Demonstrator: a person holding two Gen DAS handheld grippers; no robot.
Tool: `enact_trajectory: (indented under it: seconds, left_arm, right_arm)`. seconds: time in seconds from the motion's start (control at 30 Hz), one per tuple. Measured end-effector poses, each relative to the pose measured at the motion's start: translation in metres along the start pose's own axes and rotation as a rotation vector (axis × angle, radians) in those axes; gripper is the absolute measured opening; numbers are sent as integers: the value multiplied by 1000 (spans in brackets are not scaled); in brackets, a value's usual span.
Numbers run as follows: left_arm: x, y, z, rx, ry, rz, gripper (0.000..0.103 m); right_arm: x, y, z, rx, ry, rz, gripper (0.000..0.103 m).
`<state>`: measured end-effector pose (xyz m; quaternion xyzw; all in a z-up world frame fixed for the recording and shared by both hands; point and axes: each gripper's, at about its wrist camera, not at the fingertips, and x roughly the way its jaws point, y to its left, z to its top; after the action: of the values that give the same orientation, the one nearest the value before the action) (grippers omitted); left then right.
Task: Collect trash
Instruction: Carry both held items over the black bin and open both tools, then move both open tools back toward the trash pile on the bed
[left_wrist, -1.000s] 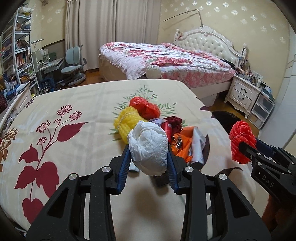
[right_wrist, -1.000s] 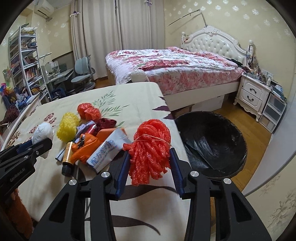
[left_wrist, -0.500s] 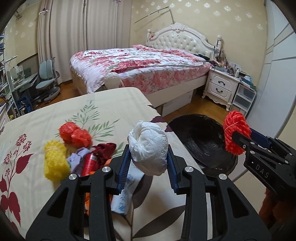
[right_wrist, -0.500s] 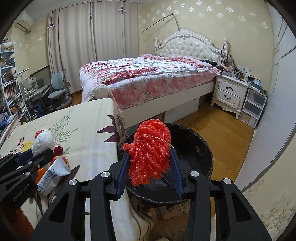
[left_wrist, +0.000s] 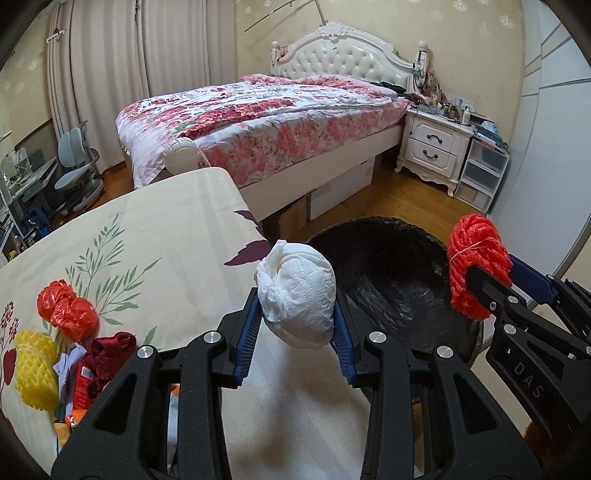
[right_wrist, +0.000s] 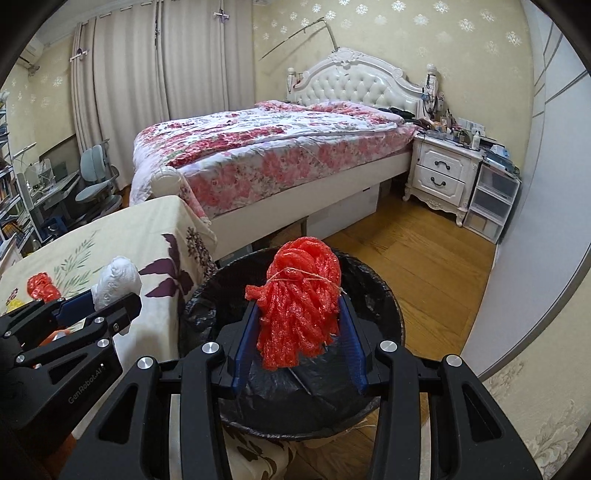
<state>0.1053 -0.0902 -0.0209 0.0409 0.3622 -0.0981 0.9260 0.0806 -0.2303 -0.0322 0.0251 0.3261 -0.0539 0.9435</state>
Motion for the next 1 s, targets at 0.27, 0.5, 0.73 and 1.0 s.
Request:
enact_trajectory:
  seconds: [0.27, 0.5, 0.73, 1.0]
  left_arm:
    - [19, -15, 10, 25, 20, 10, 36]
    - [28, -27, 9, 47, 39, 18, 46]
    - [24, -25, 12, 32, 19, 19, 76]
    - [20, -19, 14, 21, 12, 33, 89]
  right_arm:
    - [18, -17, 2, 51, 31, -7, 42]
    - [24, -22, 4, 62, 47, -27, 44]
    - [25, -26, 2, 77, 46, -57, 60]
    - [18, -28, 1, 84, 43, -88, 66]
